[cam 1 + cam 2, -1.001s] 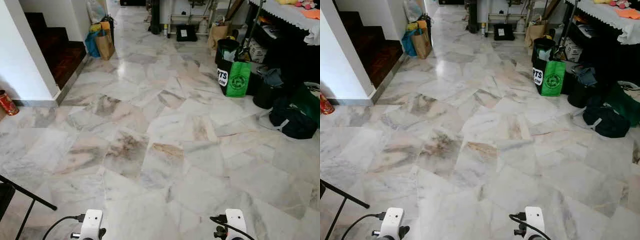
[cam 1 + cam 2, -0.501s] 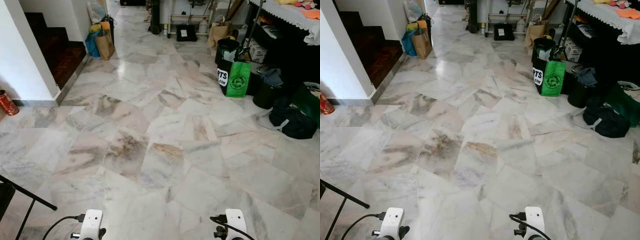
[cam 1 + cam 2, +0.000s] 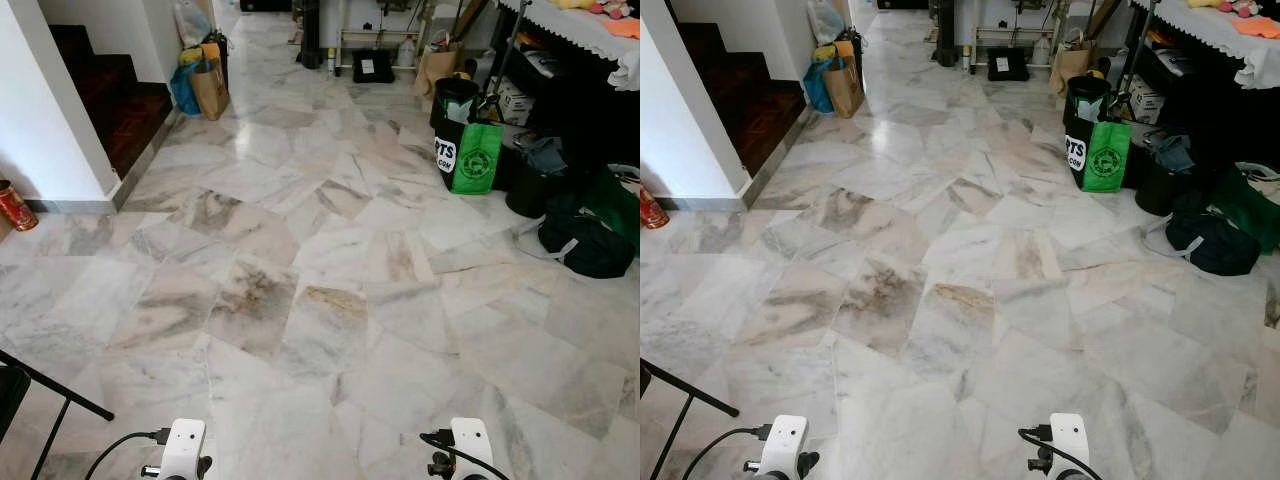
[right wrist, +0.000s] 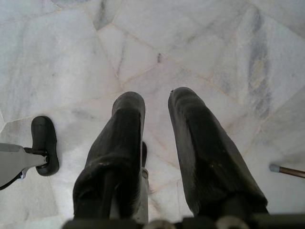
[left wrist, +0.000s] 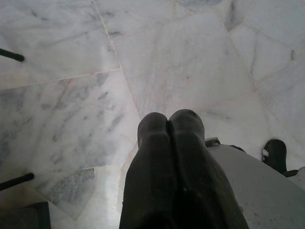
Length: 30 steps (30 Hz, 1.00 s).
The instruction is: Setting the table
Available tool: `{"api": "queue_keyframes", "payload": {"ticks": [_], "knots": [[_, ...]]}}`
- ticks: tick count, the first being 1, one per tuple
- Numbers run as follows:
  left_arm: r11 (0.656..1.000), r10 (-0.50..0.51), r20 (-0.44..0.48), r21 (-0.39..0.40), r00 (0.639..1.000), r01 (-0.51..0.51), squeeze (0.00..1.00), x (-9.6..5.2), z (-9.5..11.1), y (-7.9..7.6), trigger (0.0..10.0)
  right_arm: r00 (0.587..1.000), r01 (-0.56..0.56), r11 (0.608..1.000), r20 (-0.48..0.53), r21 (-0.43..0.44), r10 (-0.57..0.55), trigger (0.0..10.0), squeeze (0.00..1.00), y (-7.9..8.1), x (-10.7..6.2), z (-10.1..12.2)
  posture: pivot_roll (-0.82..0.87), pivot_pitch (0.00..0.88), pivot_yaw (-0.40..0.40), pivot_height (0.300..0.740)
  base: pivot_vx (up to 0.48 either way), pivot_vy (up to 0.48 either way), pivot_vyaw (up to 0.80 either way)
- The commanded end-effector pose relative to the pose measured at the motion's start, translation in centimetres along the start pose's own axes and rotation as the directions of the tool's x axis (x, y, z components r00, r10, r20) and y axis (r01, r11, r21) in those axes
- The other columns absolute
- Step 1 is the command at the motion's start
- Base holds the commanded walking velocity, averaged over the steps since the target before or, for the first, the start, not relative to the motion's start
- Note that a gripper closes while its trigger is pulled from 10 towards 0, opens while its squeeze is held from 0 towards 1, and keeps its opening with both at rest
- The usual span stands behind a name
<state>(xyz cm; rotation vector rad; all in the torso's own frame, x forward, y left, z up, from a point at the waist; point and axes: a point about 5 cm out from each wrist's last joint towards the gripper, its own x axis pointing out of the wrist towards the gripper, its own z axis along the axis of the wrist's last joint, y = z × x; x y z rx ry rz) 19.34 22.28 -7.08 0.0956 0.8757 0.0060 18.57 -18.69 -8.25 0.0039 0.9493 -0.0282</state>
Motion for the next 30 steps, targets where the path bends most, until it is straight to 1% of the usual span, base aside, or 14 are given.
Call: {"api": "queue_keyframes", "payload": {"ticks": [1,5,6,8,15,19,22,25,28,29,30], "knots": [[0.997,0.026,-0.049,-0.067,0.998,-0.029,0.00,0.0,-0.9,-1.1,10.0,0.994,0.106,0.972,-0.057,0.209,-0.096,10.0,0.00,-3.4,-0.6,-1.3,0.15,0.000,-0.040,0.740,0.000,0.000,0.00],[0.997,0.023,-0.047,-0.066,0.999,-0.026,0.00,0.1,-0.8,-1.1,10.0,0.994,0.107,0.974,-0.060,0.201,-0.096,10.0,0.00,-3.4,-0.6,-1.4,0.15,0.000,-0.041,0.740,0.000,0.000,0.00],[0.999,0.025,-0.034,-0.046,0.999,-0.027,0.00,0.2,-0.2,-0.9,10.0,0.996,0.091,0.977,-0.036,0.192,-0.086,10.0,0.00,-3.8,-0.5,-0.4,0.16,0.000,-0.053,0.740,0.000,0.000,0.00],[0.999,0.025,-0.028,-0.039,0.999,-0.026,0.00,0.2,0.0,-0.9,10.0,0.996,0.087,0.978,-0.026,0.190,-0.083,10.0,0.00,-4.2,-0.5,-0.1,0.16,0.000,-0.055,0.740,0.000,0.000,0.00],[0.999,0.022,-0.034,-0.038,0.999,-0.023,0.00,0.2,-0.2,-1.3,10.0,0.995,0.095,0.978,-0.038,0.185,-0.090,10.0,0.00,-5.0,-0.8,-0.5,0.16,0.000,-0.059,0.740,0.000,0.000,0.00],[1.000,0.022,-0.042,-0.010,0.999,-0.022,0.00,0.2,-0.4,-1.5,10.0,0.995,0.097,0.974,-0.032,0.204,-0.092,10.0,0.00,-5.2,-0.9,-0.6,0.17,0.000,-0.053,0.740,0.000,0.000,0.00],[1.000,0.024,-0.045,-0.010,0.999,-0.025,0.00,0.2,-0.6,-1.5,10.0,0.996,0.094,0.974,-0.025,0.209,-0.091,10.0,0.00,-5.2,-0.9,-0.7,0.17,0.000,-0.049,0.740,0.000,0.000,0.00],[0.999,0.032,-0.054,-0.001,0.998,-0.032,0.00,0.0,-0.9,-1.0,10.0,0.995,0.101,0.964,-0.026,0.246,-0.097,10.0,0.00,-4.9,-0.9,-0.9,0.16,0.000,-0.033,0.740,0.000,0.000,0.00],[0.999,0.044,-0.075,0.009,0.996,-0.043,0.00,-0.2,-1.6,-0.3,10.0,0.996,0.086,0.967,-0.030,0.241,-0.081,10.0,0.00,-4.0,-0.6,-0.7,0.16,0.000,-0.027,0.740,0.000,0.000,0.00],[0.999,0.047,-0.080,0.007,0.996,-0.047,0.00,-0.3,-1.7,-0.1,10.0,0.997,0.073,0.971,-0.028,0.229,-0.068,10.0,0.00,-3.5,-0.5,-0.6,0.16,0.000,-0.026,0.740,0.000,0.000,-0.80],[0.999,0.047,-0.080,0.007,0.996,-0.047,0.00,-0.3,-1.7,-0.1,10.0,0.997,0.073,0.971,-0.028,0.229,-0.068,10.0,0.00,-3.5,-0.5,-0.6,0.16,0.000,-0.026,0.740,0.000,0.000,-0.80]]}}
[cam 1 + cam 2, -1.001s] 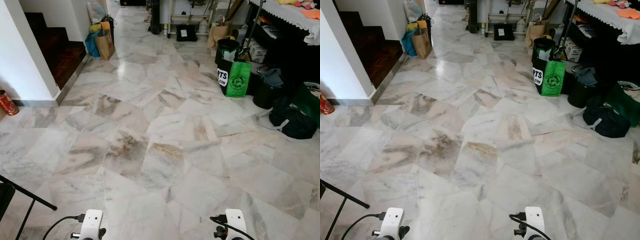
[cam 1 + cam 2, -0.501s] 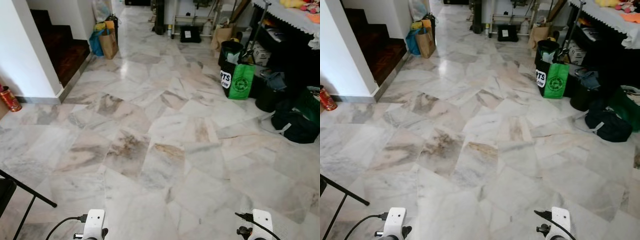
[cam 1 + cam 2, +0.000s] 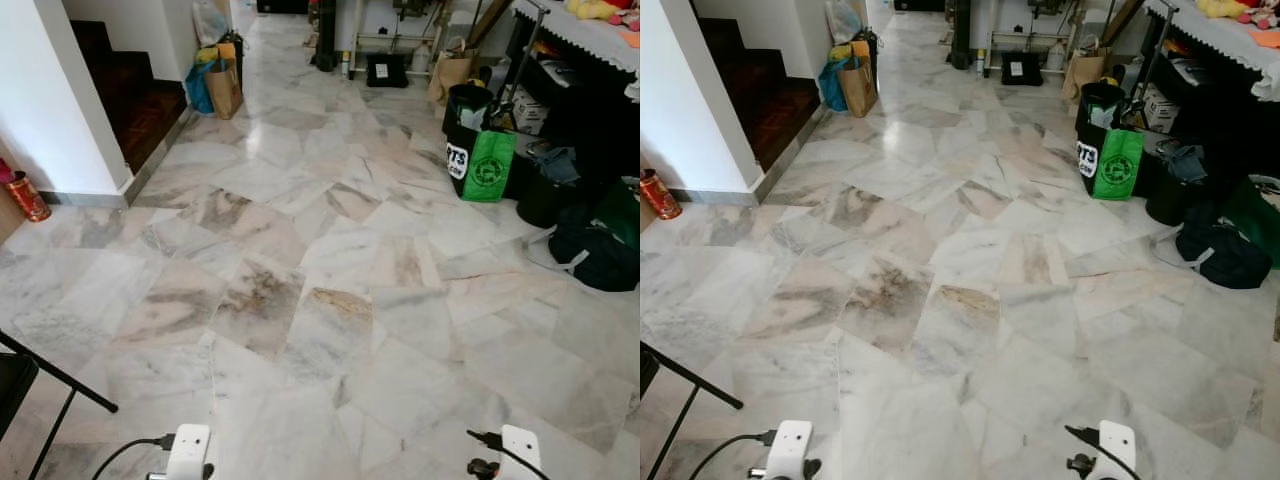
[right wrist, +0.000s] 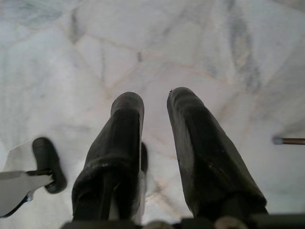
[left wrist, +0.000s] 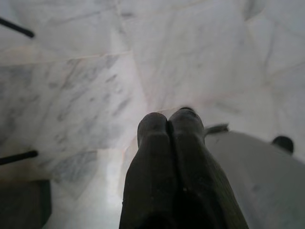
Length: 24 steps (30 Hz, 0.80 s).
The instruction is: Setting the table
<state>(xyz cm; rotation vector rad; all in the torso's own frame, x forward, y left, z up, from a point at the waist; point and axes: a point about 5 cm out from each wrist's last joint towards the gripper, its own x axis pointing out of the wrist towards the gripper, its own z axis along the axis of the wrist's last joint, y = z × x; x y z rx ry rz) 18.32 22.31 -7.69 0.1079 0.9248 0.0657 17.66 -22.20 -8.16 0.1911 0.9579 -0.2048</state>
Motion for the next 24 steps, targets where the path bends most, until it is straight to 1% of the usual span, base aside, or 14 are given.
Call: {"api": "queue_keyframes", "payload": {"ticks": [1,4,7,11,12,14,19,21,22,23,24], "knots": [[1.000,-0.002,-0.029,0.012,1.000,0.002,0.00,-0.1,-0.7,0.2,10.0,1.000,-0.002,1.000,-0.006,-0.003,0.002,10.0,0.00,0.5,0.1,0.1,0.16,0.000,-0.026,0.740,0.000,0.000,-0.80],[1.000,0.007,-0.036,0.016,0.999,-0.006,0.00,-0.2,-0.9,0.4,10.0,1.000,-0.010,1.000,-0.012,-0.004,0.010,10.0,0.00,1.1,0.2,0.1,0.16,0.000,-0.024,0.740,0.000,0.000,-0.79],[1.000,0.010,-0.053,0.015,0.999,-0.009,0.00,-0.3,-1.5,0.7,10.0,1.000,-0.022,1.000,0.003,-0.011,0.022,10.0,0.00,2.1,0.5,1.3,0.15,0.000,-0.021,0.740,0.000,0.000,-0.79],[1.000,0.014,-0.065,0.012,0.998,-0.013,0.00,-0.5,-1.9,1.0,10.0,1.000,-0.027,1.000,0.006,-0.010,0.027,10.0,0.00,2.6,0.5,1.6,0.15,0.000,-0.021,0.740,0.000,0.000,-0.79],[1.000,0.017,-0.071,0.011,0.997,-0.016,0.00,-0.5,-2.0,1.3,10.0,1.000,-0.029,1.000,0.006,-0.012,0.029,10.0,0.00,2.8,0.6,1.6,0.15,0.000,-0.020,0.740,0.000,0.000,-0.79],[1.000,0.022,-0.077,0.003,0.997,-0.022,0.00,-0.7,-2.2,1.8,10.0,1.000,-0.025,1.000,0.000,-0.014,0.025,10.0,0.00,2.3,0.5,1.2,0.15,0.000,-0.022,0.740,0.000,0.000,-0.79],[1.000,0.025,-0.081,0.010,0.996,-0.024,0.00,-0.7,-2.2,1.9,10.0,1.000,-0.023,1.000,-0.006,-0.021,0.023,10.0,0.00,2.0,0.4,1.0,0.15,0.000,-0.023,0.740,0.000,0.000,-0.79],[0.999,0.025,-0.080,0.044,0.996,-0.022,0.00,-0.6,-2.1,1.7,10.0,1.000,-0.023,1.000,-0.006,-0.021,0.023,10.0,0.00,2.0,0.4,1.0,0.14,0.000,-0.023,0.740,0.000,0.000,-0.79],[0.998,0.028,-0.082,0.059,0.996,-0.023,0.00,-0.6,-2.1,1.6,10.0,1.000,-0.024,0.999,-0.006,-0.022,0.023,10.0,0.00,2.0,0.4,1.0,0.14,0.000,-0.021,0.740,0.000,-0.375,-0.79],[0.998,0.030,-0.083,0.066,0.996,-0.024,0.00,-0.6,-2.1,1.5,10.0,1.000,-0.024,0.999,-0.006,-0.023,0.024,10.0,0.00,2.0,0.4,1.1,0.14,0.000,-0.021,0.740,0.000,-0.480,-0.79],[0.998,0.029,-0.084,0.050,0.996,-0.024,0.00,-0.5,-2.2,1.0,10.0,1.000,-0.025,0.999,-0.007,-0.026,0.025,10.0,0.00,2.0,0.4,1.0,0.14,0.000,-0.024,0.740,0.000,-0.480,-0.79]]}}
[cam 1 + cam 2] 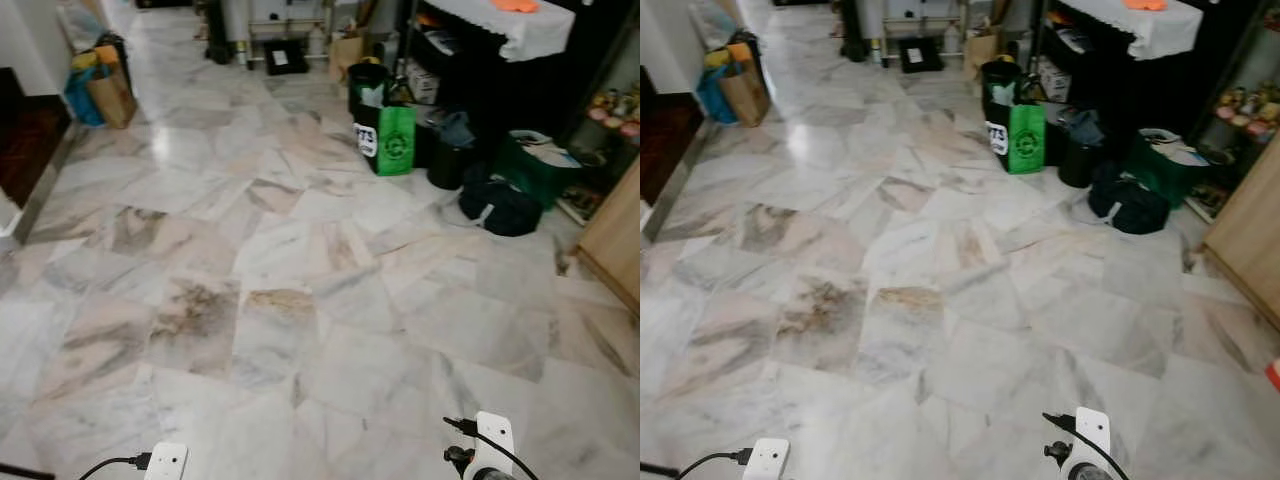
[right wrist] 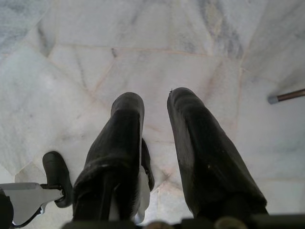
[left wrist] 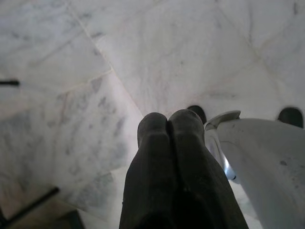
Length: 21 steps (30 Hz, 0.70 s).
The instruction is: Setting the table
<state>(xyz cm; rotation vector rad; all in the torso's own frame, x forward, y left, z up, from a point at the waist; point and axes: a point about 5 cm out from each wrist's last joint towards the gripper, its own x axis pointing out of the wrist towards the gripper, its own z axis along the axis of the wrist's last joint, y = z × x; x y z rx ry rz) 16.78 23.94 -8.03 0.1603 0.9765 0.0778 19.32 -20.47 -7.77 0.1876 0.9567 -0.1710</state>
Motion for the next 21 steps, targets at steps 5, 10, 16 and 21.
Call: {"api": "queue_keyframes", "payload": {"ticks": [5,10,16,21], "knots": [[1.000,-0.016,-0.042,-0.017,0.999,0.015,0.00,0.0,-1.0,-1.7,10.0,1.000,0.003,1.000,-0.009,-0.015,-0.004,10.0,0.00,-0.2,0.0,-0.1,0.14,0.000,-0.027,0.740,0.000,-0.192,-0.79],[1.000,-0.022,-0.046,-0.019,0.999,0.021,0.00,-0.1,-1.3,-2.1,10.0,1.000,0.006,1.000,-0.009,-0.016,-0.006,10.0,0.00,-0.2,0.0,0.0,0.13,0.000,-0.030,0.740,0.000,0.000,-0.79],[1.000,-0.018,-0.041,-0.018,0.999,0.017,0.00,-0.1,-1.2,-1.5,10.0,1.000,0.006,1.000,-0.008,-0.021,-0.006,10.0,0.00,-0.3,0.0,0.0,0.13,0.000,-0.031,0.740,0.000,0.000,-0.79],[1.000,0.007,-0.024,0.017,1.000,-0.007,0.00,-0.3,-1.0,0.7,10.0,1.000,0.007,1.000,-0.008,-0.022,-0.007,10.0,0.00,-0.3,0.0,0.0,0.13,0.000,-0.032,0.740,0.000,0.000,-0.78]]}}
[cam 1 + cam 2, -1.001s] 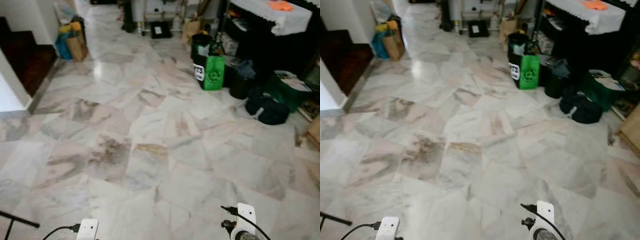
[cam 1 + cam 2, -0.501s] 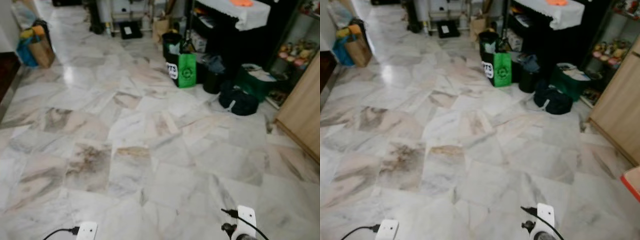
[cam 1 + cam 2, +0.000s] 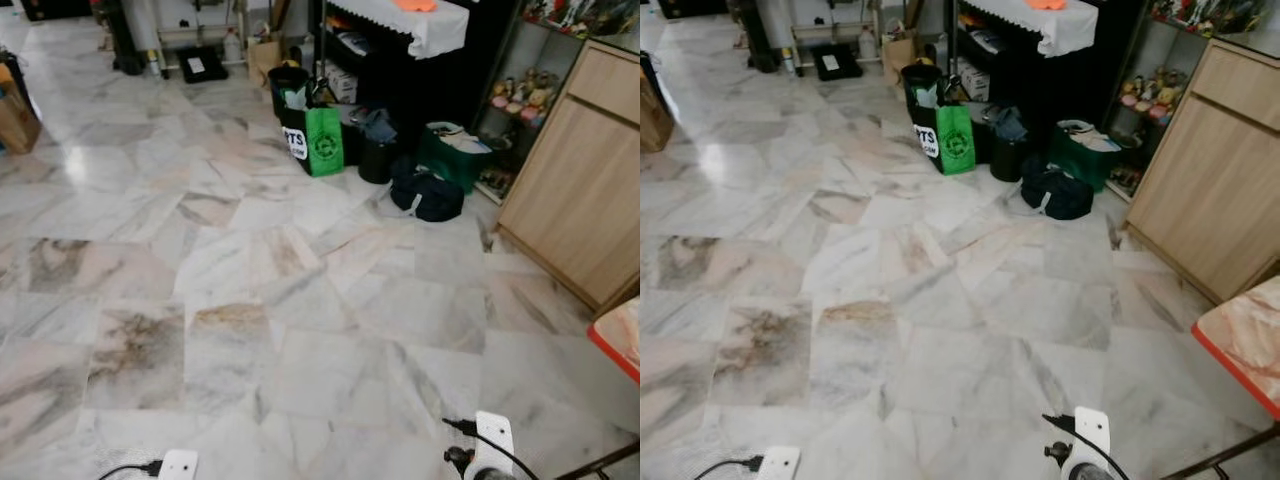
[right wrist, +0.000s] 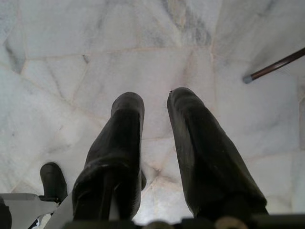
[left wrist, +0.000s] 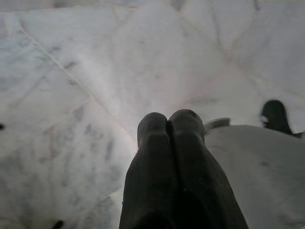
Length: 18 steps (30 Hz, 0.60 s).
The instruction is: Setting the table
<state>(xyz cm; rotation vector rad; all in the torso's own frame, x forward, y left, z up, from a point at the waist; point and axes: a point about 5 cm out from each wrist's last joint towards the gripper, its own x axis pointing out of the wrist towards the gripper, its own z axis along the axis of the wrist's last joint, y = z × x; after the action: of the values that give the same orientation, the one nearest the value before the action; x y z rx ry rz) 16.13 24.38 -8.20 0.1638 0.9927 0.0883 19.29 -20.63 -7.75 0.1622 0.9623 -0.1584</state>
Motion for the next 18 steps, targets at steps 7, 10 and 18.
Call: {"api": "queue_keyframes", "payload": {"ticks": [7,10,18], "knots": [[1.000,0.005,-0.011,0.006,1.000,-0.005,0.00,-0.3,-0.8,1.3,10.0,1.000,0.006,1.000,-0.007,0.008,-0.006,10.0,0.00,-0.2,0.0,-0.2,0.13,0.000,-0.027,0.740,0.000,-0.137,-0.78],[1.000,-0.001,-0.010,0.008,1.000,0.001,0.00,-0.3,-0.8,1.2,10.0,1.000,0.006,1.000,-0.008,0.008,-0.006,10.0,0.00,-0.2,0.0,-0.2,0.13,0.000,-0.026,0.740,0.000,0.000,-0.78],[0.999,-0.040,0.006,0.028,0.999,0.040,0.00,0.3,0.5,-2.3,10.0,1.000,0.005,1.000,-0.010,0.008,-0.005,10.0,0.00,-0.2,0.0,-0.3,0.13,0.000,-0.025,0.740,0.000,0.000,-0.78]]}}
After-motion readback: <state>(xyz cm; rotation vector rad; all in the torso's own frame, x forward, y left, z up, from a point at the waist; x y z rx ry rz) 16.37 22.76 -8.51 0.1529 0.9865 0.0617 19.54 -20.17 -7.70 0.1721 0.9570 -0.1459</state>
